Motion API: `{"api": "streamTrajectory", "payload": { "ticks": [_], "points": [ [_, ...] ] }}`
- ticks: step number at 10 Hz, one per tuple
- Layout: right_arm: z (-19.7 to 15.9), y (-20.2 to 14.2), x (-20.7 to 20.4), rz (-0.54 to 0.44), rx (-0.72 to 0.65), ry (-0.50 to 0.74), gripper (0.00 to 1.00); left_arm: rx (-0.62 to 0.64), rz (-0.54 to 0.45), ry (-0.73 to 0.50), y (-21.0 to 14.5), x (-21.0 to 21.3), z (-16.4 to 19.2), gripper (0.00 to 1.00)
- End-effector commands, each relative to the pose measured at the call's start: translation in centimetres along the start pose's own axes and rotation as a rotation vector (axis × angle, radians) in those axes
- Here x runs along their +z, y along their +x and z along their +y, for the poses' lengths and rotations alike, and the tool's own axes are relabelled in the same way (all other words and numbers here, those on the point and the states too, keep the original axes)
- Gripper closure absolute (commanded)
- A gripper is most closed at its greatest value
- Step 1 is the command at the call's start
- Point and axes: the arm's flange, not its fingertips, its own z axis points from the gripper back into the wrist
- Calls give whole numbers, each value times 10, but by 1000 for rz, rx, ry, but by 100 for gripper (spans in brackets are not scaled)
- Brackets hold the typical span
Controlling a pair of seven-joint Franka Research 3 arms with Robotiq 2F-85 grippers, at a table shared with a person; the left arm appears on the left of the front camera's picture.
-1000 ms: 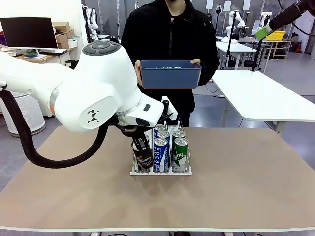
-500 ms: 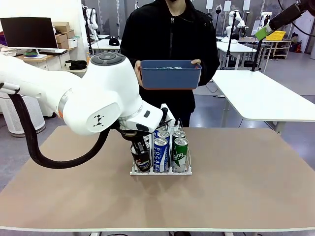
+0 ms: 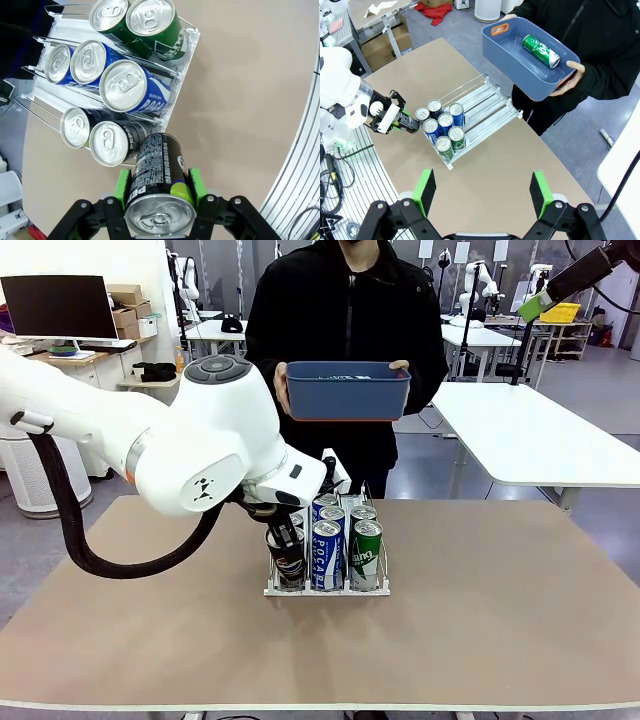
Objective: Fill the beverage cans into the dispenser.
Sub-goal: Place the picked Pepsi coke in the line of the Automatic Can Dispenser with the same cans.
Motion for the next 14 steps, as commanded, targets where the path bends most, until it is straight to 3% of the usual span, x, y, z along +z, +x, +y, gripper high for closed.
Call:
{"api": "streamTrajectory", "payload": {
  "ticks": [1,7,14],
  "points": [
    [-1,0,0,-7,-2,6,0,17,-7,32,2,-10,12,42],
    [-1,0,0,-7,-2,6,0,64,-8,75,9,-23,40,42],
    [-1,0,0,-7,-2,6,0,108,19,29,16,-51,67,42]
  ]
}}
